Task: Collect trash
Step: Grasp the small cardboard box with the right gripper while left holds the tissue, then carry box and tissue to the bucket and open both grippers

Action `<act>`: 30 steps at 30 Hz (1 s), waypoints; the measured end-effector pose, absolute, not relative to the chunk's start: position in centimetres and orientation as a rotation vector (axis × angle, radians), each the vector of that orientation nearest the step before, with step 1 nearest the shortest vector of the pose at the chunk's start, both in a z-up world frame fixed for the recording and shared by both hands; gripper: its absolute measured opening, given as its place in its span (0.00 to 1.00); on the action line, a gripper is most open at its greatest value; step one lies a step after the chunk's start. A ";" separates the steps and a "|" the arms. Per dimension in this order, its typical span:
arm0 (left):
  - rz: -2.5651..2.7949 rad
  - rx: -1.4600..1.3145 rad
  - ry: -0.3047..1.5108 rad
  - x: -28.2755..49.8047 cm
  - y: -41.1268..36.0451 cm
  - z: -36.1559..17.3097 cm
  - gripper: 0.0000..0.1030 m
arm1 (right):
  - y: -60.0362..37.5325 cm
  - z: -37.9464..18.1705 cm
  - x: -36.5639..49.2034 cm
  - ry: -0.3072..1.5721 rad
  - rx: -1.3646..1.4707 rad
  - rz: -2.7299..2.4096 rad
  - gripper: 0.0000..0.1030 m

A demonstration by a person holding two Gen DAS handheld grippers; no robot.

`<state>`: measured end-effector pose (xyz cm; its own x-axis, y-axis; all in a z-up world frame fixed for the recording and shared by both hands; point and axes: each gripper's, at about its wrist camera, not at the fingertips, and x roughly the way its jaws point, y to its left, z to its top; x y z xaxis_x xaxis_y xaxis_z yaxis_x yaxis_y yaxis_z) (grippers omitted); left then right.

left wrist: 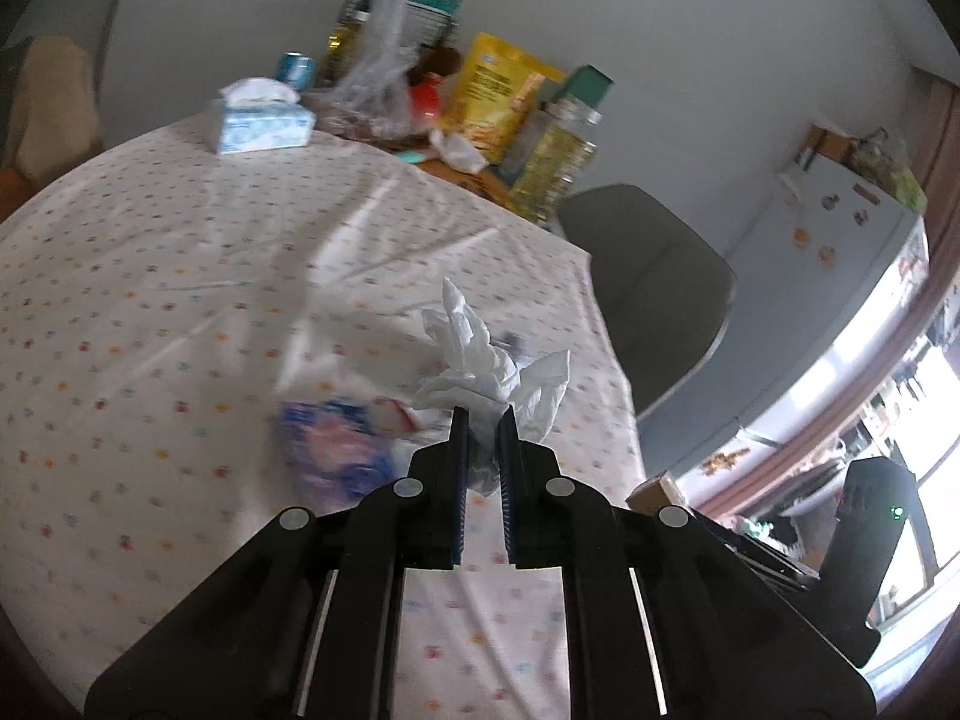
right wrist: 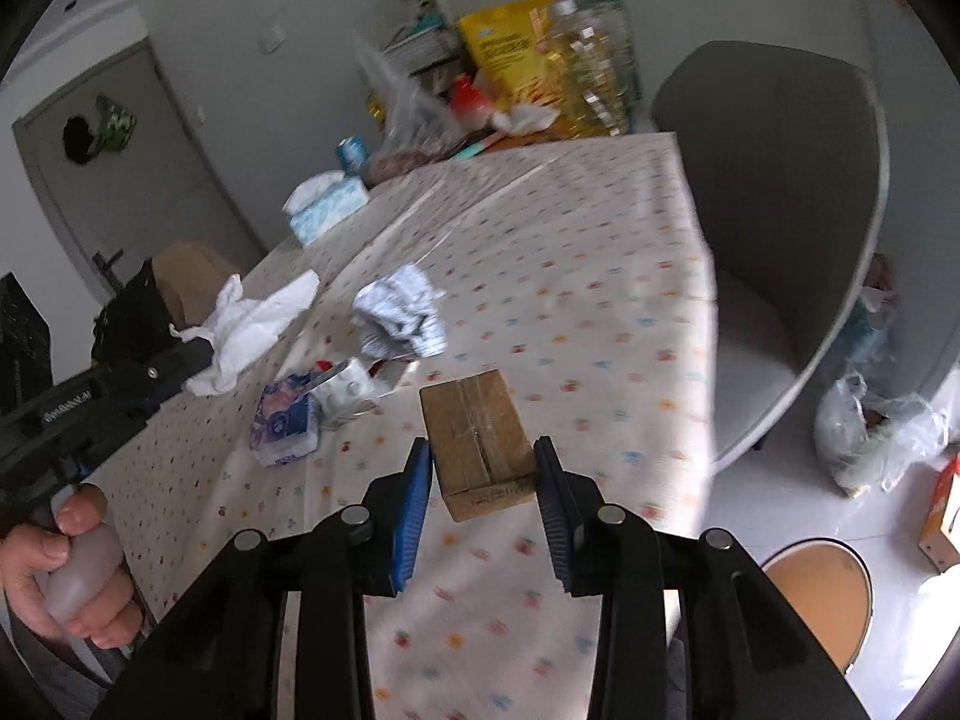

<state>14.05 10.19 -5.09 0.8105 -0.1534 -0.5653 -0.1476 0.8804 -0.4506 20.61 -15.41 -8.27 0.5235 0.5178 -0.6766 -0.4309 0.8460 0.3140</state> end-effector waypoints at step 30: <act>-0.346 -0.288 0.803 20.1 -12.5 -7.4 0.09 | -41.2 -12.5 18.0 0.831 0.377 0.113 0.39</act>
